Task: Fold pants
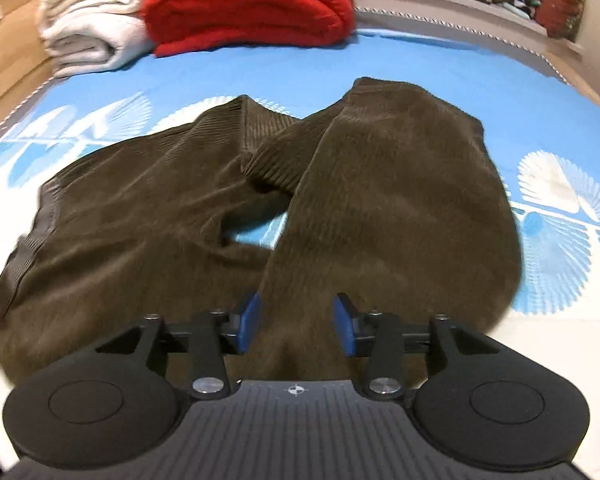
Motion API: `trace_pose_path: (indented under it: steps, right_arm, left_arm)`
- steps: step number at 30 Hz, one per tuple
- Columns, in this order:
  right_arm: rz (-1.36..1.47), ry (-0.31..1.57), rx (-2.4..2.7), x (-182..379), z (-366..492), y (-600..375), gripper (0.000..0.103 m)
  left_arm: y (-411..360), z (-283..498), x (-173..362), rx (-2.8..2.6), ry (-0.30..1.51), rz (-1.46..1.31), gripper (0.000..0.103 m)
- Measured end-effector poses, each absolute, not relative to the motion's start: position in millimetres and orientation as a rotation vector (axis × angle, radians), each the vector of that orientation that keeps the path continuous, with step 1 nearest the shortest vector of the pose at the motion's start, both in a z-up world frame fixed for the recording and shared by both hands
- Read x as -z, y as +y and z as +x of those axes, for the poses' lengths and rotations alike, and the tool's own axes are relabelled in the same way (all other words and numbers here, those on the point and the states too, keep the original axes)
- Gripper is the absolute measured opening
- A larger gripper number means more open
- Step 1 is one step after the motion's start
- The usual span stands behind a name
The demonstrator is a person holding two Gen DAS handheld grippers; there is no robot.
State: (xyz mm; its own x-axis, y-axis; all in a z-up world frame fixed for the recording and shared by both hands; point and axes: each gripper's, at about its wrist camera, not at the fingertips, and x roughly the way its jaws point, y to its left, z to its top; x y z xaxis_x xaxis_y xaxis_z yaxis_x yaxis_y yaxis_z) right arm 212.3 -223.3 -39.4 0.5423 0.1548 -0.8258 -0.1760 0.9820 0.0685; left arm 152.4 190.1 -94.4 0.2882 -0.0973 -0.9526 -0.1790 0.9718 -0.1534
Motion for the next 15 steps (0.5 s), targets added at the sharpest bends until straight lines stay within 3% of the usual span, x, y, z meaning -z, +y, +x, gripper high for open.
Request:
trace_pose_path:
  steps: [4,9,10,14,15]
  right_arm:
    - [-0.070,0.986,-0.111,68,248,-200,0.050]
    - [-0.068,1.031,-0.032,101,283,-188,0.050]
    - [-0.083,1.050,-0.030,106,285,-187,0.047]
    - [-0.094,1.036,-0.029,97,279,-201,0.006]
    - [-0.072,1.020,-0.018,89,275,-211,0.006]
  left_arm:
    - [188,156,109,-0.045,1.319,-0.231,0.056]
    - [188,157,127,-0.027,1.382,-0.176,0.061]
    - [189,158,129,-0.023,1.387,-0.167,0.061]
    - [192,158,138,-0.004,1.410,-0.153,0.061]
    - [192,157,139,0.006,1.412,-0.141,0.059]
